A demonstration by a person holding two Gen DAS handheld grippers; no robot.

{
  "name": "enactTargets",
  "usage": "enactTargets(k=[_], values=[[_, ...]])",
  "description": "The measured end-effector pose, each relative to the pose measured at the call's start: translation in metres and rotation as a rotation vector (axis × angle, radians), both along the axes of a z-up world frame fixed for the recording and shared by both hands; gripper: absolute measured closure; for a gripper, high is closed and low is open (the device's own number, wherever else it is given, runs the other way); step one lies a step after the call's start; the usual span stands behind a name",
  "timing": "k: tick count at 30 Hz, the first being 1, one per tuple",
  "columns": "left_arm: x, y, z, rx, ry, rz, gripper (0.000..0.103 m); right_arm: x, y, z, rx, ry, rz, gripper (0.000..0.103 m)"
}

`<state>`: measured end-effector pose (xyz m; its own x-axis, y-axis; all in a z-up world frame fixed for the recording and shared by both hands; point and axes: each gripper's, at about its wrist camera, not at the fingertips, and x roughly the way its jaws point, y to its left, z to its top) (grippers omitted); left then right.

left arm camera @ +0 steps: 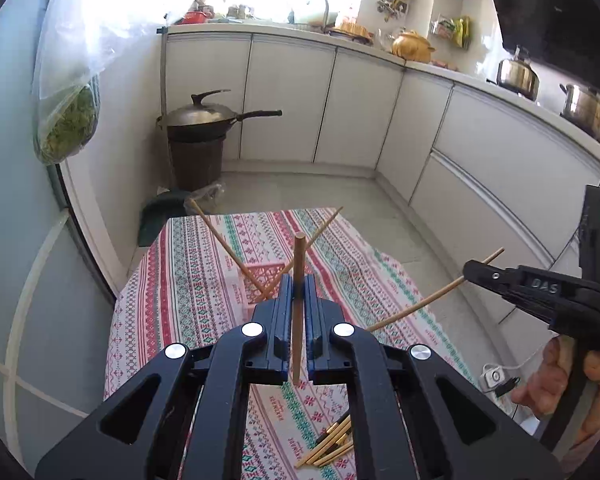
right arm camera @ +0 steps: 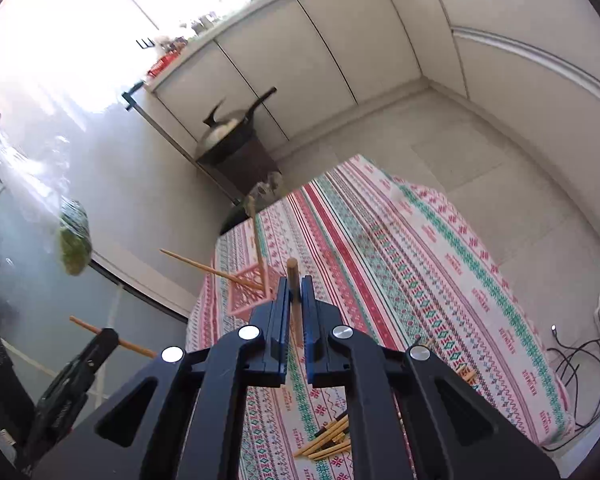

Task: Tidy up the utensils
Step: 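Carry the chopstick to the pink holder and release it with the right tool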

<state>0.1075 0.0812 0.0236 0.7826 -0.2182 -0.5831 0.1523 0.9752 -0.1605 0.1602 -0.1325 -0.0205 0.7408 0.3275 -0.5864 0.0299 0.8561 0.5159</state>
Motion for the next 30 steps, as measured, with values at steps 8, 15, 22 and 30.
enactTargets(k=[8, 15, 22, 30], values=[[0.027, 0.019, 0.029, -0.133, -0.099, 0.137, 0.098, 0.007, -0.003, 0.043, 0.023, -0.053, 0.005, 0.097], [0.071, 0.041, 0.018, -0.252, -0.115, 0.284, 0.098, 0.028, 0.006, 0.058, 0.021, -0.064, 0.020, 0.097], [0.108, 0.046, -0.032, -0.241, 0.021, 0.307, 0.096, 0.062, 0.020, 0.054, 0.025, -0.043, 0.040, 0.097], [0.080, 0.057, -0.008, -0.179, -0.027, 0.319, 0.079, 0.093, 0.046, 0.041, -0.014, -0.002, 0.058, 0.097]])
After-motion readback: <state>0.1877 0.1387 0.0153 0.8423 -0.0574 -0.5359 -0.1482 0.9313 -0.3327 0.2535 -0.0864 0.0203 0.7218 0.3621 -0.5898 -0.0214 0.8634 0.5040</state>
